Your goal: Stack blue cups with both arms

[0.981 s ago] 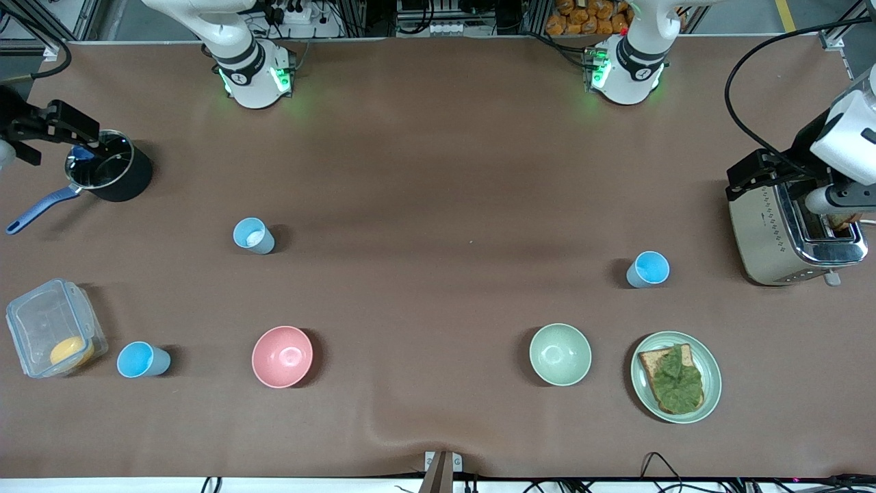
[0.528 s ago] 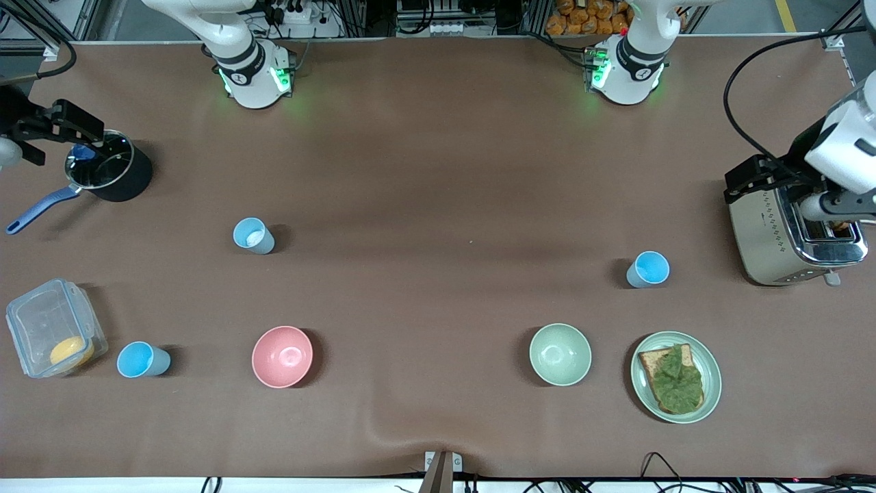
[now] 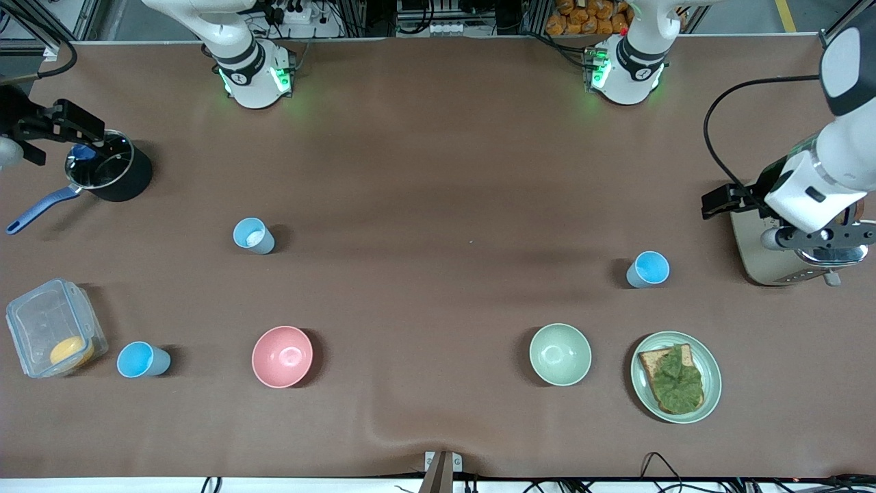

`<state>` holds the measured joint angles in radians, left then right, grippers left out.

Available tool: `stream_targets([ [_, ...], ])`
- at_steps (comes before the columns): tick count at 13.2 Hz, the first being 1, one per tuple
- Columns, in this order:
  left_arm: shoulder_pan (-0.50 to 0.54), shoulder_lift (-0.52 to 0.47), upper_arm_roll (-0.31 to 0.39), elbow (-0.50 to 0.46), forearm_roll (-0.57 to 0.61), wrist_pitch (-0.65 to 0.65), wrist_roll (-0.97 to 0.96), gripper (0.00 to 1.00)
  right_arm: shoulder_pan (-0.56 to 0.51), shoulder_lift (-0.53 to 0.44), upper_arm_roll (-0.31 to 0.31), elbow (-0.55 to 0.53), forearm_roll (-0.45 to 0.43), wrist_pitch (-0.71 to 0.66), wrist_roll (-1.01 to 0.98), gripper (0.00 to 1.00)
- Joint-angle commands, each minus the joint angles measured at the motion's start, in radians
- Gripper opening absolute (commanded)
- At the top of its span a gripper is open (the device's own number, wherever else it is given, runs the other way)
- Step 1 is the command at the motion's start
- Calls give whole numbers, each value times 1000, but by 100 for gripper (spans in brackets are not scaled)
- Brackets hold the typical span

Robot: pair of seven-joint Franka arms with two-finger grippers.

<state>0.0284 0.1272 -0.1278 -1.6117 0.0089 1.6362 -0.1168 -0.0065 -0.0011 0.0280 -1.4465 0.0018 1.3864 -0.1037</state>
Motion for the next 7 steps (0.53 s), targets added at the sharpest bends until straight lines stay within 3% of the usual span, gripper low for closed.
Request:
stream_targets([
  [1, 4, -21, -3, -69, 16, 60, -4, 100, 14, 7, 3, 26, -11, -20, -1, 100],
  [7, 10, -31, -3, -166, 16, 157, -4, 100, 26, 4, 1, 26, -14, -27, 1, 100],
])
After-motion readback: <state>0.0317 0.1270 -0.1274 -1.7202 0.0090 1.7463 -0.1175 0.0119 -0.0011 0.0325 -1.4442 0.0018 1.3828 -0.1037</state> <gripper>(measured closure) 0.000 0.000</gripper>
